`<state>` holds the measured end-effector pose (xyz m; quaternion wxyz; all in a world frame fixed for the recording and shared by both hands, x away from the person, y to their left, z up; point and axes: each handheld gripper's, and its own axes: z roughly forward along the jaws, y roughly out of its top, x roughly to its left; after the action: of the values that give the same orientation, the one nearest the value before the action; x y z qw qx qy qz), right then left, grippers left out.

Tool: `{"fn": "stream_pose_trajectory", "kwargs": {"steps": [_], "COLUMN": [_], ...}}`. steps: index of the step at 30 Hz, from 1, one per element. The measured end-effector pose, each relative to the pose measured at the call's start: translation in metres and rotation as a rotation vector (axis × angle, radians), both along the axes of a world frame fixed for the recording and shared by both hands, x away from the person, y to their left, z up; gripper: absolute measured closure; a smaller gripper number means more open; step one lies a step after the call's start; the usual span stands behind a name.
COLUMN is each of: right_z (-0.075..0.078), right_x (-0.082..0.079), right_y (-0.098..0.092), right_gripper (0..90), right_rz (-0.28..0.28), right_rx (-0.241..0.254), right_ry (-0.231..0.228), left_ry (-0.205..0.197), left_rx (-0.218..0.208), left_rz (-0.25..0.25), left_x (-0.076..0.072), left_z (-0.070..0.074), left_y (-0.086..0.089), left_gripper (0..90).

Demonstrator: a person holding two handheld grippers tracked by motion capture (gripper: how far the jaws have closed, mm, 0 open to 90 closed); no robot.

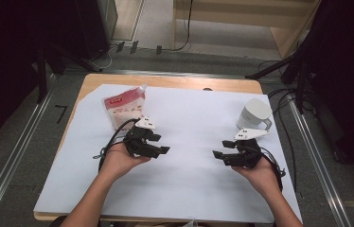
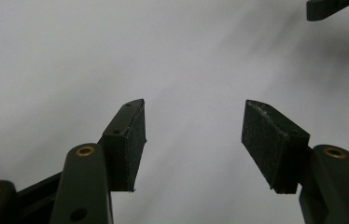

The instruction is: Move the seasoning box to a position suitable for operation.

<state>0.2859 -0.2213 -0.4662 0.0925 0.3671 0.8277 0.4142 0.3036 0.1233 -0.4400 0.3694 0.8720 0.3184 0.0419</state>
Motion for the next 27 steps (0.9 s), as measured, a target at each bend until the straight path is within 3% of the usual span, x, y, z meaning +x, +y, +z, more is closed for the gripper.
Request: {"fn": "stream_pose_trajectory", "kwargs": {"steps": [2, 7, 12, 15, 27], "right_z": [0.0004, -0.0005, 0.0001, 0.0018, 0.0054], "right_x": [-0.0001, -0.0001, 0.0021, 0.0016, 0.0035], "right_y": [0.0006, -0.0001, -0.002, -0.0029, -0.0054], "right_gripper": [40.4, 41.5, 44.2, 44.0, 42.2], "right_rz": [-0.007, 0.013, 0.005, 0.004, -0.002], "right_rx": [-0.019, -0.018, 0.03, 0.03, 0.028], "right_ry": [-0.018, -0.012, 0.038, 0.02, 0.024], "left_ry": [-0.002, 0.002, 0.0, -0.002, -0.004], "left_rx": [-0.004, -0.017, -0.011, -0.008, 0.004], "left_rz": [0.001, -0.008, -0.012, -0.02, -0.031], "left_x": [-0.0002, -0.0005, -0.0001, -0.0003, -0.0009], "left_z": [0.0001, 0.0007, 0.0017, 0.0033, 0.0029], "left_y": [-0.0004, -0.0012, -0.0009, -0.0004, -0.0007], "left_gripper": [40.7, 40.6, 40.7, 40.7, 39.7]}}
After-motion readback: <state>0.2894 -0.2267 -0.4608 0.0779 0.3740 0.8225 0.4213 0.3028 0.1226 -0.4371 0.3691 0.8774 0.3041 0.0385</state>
